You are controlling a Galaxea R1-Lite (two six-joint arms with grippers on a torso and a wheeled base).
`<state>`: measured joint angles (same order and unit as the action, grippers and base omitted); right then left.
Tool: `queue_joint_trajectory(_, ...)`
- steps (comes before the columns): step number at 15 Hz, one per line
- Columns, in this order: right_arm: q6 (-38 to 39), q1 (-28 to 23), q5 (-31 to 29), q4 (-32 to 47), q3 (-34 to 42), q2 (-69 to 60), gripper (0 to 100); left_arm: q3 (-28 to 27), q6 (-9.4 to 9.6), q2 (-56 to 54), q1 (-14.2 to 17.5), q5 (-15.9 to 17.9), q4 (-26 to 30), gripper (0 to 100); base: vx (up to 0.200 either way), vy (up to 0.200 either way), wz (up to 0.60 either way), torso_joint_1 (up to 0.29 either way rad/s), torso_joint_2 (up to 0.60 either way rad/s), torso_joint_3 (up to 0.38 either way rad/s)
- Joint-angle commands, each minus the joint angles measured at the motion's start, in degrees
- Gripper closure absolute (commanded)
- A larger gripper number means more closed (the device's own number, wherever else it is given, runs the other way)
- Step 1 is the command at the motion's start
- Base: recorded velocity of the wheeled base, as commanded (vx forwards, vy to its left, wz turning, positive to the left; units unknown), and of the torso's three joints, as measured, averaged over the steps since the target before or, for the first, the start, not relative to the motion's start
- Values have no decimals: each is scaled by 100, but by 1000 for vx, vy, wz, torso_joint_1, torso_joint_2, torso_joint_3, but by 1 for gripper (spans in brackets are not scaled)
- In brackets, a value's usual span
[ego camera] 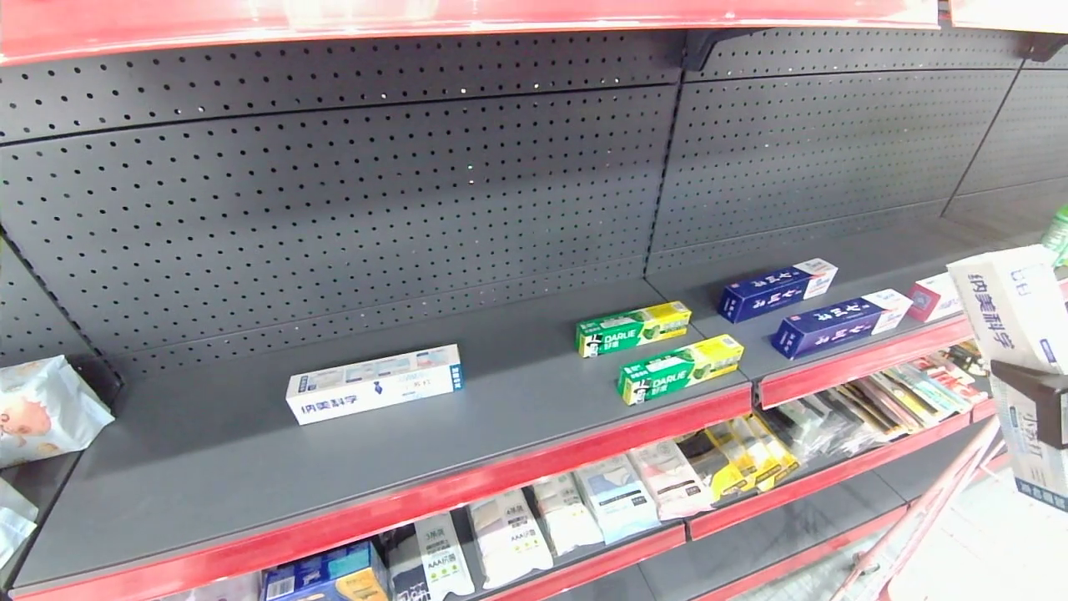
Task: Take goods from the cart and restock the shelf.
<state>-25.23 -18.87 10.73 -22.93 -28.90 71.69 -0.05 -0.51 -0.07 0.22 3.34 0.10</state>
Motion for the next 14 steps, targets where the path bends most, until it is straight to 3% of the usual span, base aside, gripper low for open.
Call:
queue_joint_trajectory(1,-395,147,52,-45,201,-270,100,5,-2,7,4,0,-1,0,0,0,0,0,0,0)
queue_joint_trajectory(4,282,674,-124,-10,262,-595,100,5,-2,7,4,0,-1,0,0,0,0,0,0,0)
queue_joint_trajectory(6,651,727,-264,-10,421,-788,100,5,-2,7,4,0,-1,0,0,0,0,0,0,0)
queue_joint_trajectory(8,704,797,-255,-54,596,-753,100,5,-2,7,4,0,-1,0,0,0,0,0,0,0)
queue_joint_trajectory(12,801,1694,-88,-10,517,-639,100,-4,-2,7,4,0,-1,0,0,0,0,0,0,0)
queue_joint_trajectory(14,801,1782,-88,-10,561,-630,100,5,-2,7,4,0,-1,0,0,0,0,0,0,0)
